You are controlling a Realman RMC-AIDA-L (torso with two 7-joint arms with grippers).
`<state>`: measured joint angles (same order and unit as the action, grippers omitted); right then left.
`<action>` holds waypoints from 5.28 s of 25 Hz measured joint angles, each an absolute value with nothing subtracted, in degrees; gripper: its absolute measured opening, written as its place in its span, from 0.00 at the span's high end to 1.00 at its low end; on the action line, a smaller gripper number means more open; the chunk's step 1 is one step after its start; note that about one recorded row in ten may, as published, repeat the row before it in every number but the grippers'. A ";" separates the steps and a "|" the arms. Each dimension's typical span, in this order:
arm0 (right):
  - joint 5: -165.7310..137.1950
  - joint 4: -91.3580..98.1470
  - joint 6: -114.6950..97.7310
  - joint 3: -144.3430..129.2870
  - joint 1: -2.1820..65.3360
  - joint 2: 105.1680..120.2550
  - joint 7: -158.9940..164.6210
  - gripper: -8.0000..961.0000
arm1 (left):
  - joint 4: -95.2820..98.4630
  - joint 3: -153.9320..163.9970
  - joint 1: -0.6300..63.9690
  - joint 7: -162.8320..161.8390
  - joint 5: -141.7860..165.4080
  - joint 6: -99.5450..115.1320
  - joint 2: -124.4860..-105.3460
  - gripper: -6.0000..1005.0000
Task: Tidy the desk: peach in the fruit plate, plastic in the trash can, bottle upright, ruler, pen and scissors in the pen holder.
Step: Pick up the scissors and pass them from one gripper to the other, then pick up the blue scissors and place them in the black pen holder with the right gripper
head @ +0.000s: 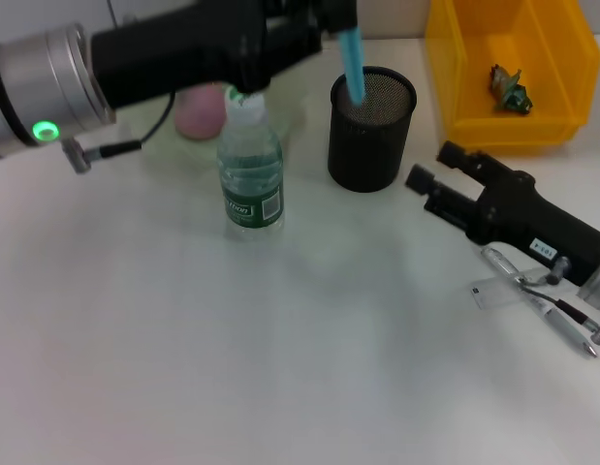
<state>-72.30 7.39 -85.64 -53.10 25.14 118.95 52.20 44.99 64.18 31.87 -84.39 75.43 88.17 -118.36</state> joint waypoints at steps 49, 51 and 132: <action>-95.80 36.54 -103.44 -59.79 32.48 118.59 80.64 0.31 | 41.83 68.46 24.73 -77.09 79.72 101.76 -118.65 0.75; -95.81 36.69 -103.43 -59.78 32.47 118.78 80.53 0.35 | 41.83 68.46 24.81 -77.09 79.71 101.73 -118.65 0.75; -75.12 29.65 -69.65 -58.38 30.64 119.50 61.08 0.76 | 41.66 63.36 20.52 -77.16 80.24 96.43 -118.05 0.27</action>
<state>-75.12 29.65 -69.65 -58.39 30.64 119.50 61.08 41.66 63.36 20.52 -77.16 80.24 96.43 -118.05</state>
